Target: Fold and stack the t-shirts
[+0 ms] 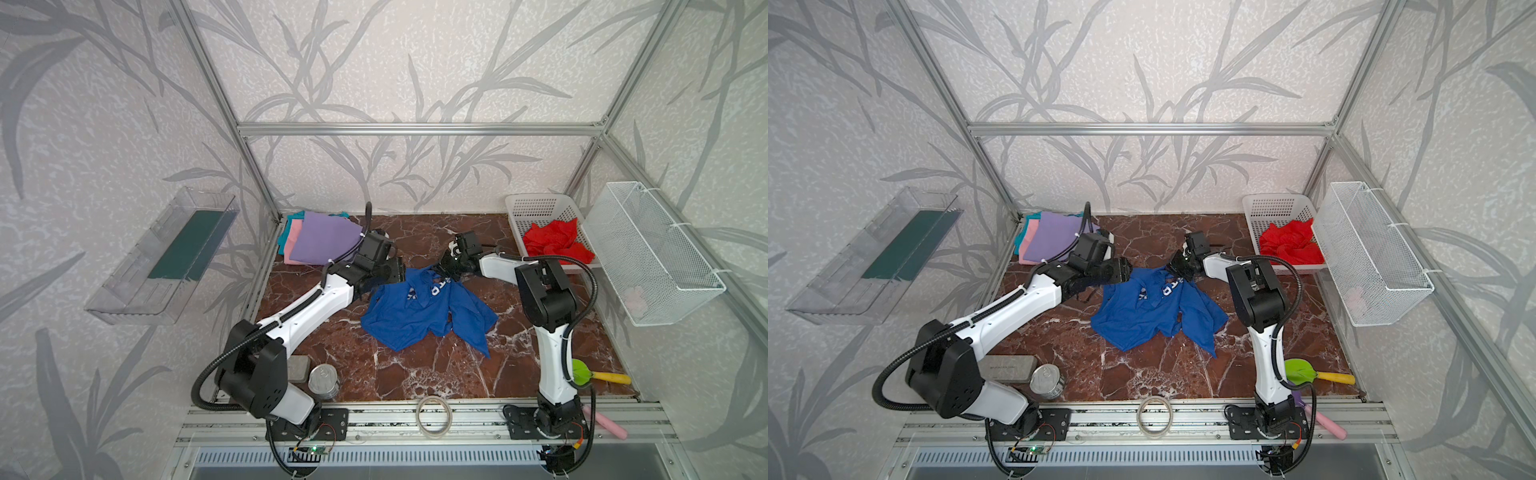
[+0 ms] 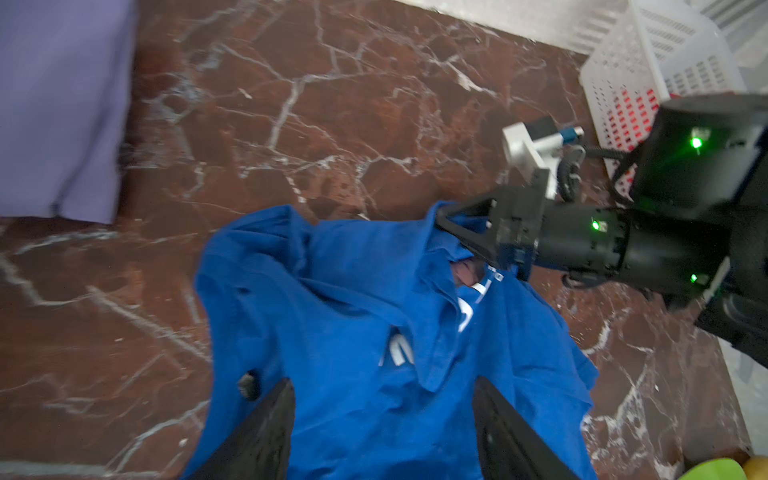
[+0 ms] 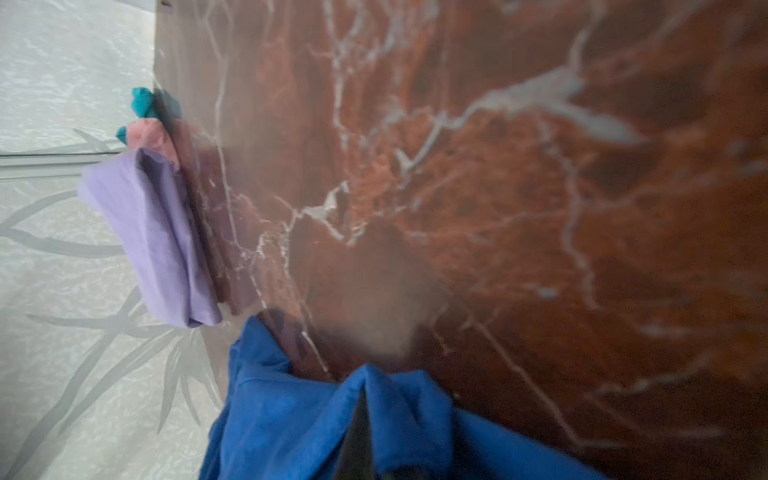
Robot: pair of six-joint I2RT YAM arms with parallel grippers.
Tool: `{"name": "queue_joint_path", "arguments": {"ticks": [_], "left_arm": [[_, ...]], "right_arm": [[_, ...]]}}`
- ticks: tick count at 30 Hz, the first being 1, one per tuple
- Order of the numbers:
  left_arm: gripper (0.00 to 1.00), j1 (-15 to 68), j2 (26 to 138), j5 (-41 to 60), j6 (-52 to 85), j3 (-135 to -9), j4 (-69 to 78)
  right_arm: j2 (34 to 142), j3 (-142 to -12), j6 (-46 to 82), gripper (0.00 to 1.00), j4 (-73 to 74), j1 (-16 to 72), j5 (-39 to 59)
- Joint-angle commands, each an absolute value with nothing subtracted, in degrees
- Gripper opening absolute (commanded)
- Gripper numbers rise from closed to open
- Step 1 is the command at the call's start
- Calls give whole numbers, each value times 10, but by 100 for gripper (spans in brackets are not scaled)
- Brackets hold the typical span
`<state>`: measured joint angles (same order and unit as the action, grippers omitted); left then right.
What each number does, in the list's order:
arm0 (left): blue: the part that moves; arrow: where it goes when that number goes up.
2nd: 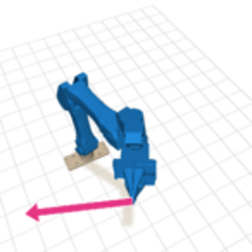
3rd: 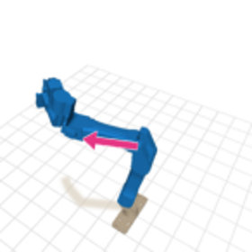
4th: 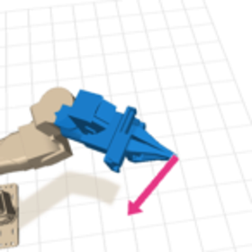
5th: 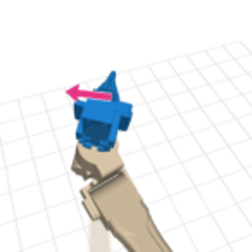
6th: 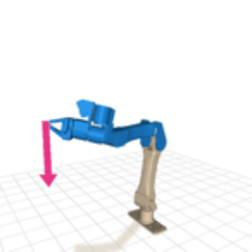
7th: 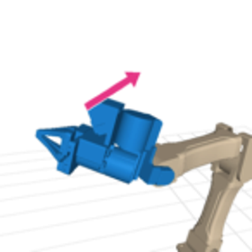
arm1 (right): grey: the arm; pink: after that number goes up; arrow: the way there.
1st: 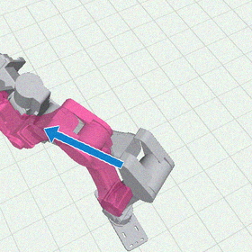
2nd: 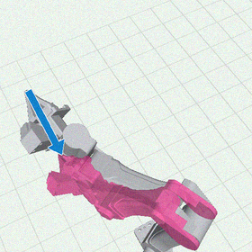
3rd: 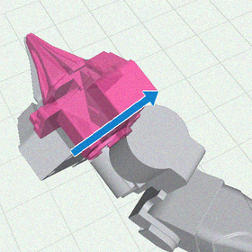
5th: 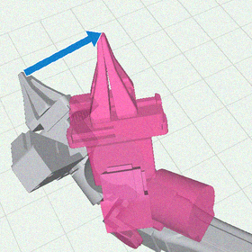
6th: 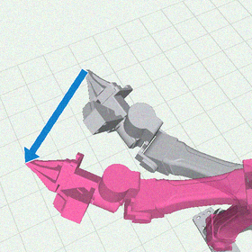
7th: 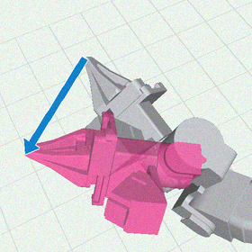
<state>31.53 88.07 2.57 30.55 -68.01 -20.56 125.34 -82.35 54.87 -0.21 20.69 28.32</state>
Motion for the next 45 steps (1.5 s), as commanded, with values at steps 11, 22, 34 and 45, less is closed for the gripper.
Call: {"name": "queue_joint_path", "arguments": {"ticks": [11, 22, 34, 45], "left_arm": [[38, 393, 1093, 24, 267, -822, -294], [49, 418, 1211, -13, 263, -936, -359], [0, 418, 1272, -64, 254, -1029, -412], [0, 408, 1142, -196, 230, -1061, -523]], "right_arm": [[1255, -830, 531, 0, -14, 202, 284], [1256, -822, 529, 0, -3, 193, 289], [1246, -817, 523, 5, 0, 187, 296], [1105, -788, 371, 45, -144, 164, 256]]}}
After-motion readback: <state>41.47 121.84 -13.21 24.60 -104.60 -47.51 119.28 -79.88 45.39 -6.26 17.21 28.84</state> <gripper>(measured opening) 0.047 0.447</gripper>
